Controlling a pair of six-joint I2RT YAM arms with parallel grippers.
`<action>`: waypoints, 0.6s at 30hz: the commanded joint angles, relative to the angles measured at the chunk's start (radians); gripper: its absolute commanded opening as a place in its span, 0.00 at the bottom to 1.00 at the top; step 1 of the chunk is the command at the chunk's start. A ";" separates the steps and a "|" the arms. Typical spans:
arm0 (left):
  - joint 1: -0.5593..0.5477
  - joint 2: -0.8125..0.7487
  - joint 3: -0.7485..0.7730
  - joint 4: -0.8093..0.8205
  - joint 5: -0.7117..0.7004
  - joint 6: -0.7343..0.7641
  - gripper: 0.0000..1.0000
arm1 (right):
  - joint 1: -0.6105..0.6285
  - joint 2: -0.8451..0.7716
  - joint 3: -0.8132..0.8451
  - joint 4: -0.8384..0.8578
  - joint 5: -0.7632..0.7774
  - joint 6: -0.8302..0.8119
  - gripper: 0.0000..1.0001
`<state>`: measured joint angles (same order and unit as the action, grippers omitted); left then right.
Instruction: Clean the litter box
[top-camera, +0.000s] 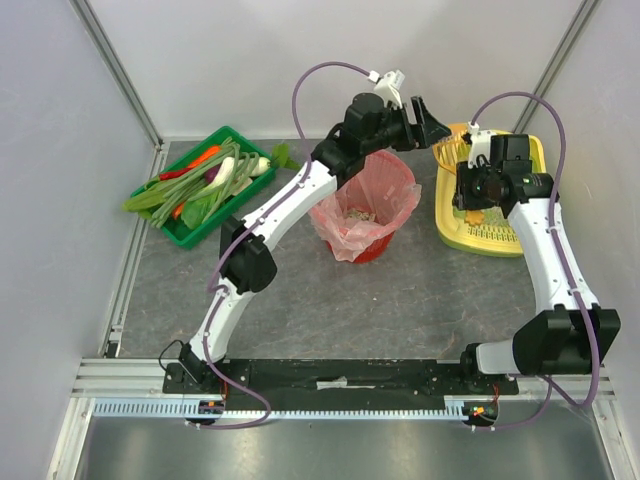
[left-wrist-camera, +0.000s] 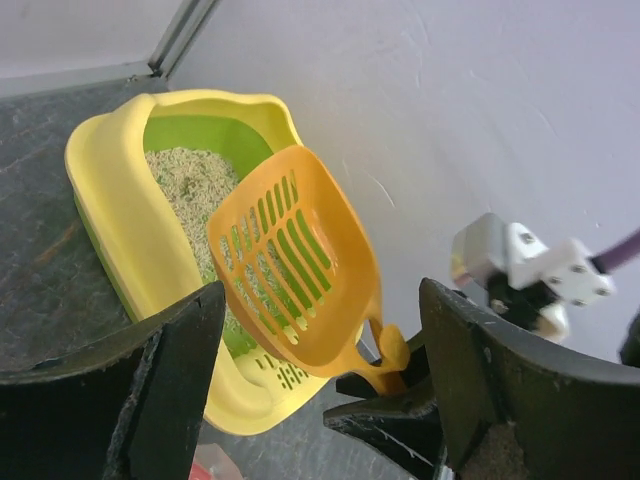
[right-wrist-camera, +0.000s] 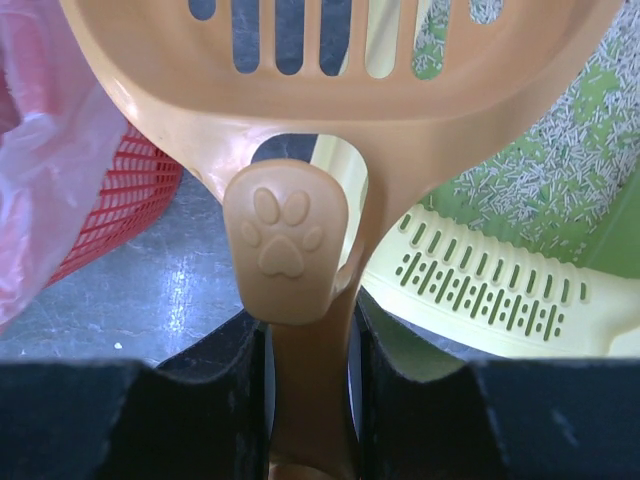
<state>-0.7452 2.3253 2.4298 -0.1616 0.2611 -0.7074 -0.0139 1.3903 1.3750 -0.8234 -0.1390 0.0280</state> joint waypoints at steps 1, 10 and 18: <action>-0.002 0.014 0.046 0.041 -0.062 0.017 0.84 | 0.009 -0.068 0.015 0.046 -0.014 -0.051 0.00; -0.005 0.002 0.032 0.004 -0.164 0.062 0.82 | 0.040 -0.116 -0.036 0.049 -0.027 -0.071 0.00; -0.005 0.026 0.025 0.002 -0.062 -0.003 0.47 | 0.051 -0.126 -0.054 0.050 -0.008 -0.086 0.00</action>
<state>-0.7479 2.3360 2.4321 -0.1772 0.1452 -0.6933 0.0319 1.2922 1.3231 -0.8154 -0.1581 -0.0338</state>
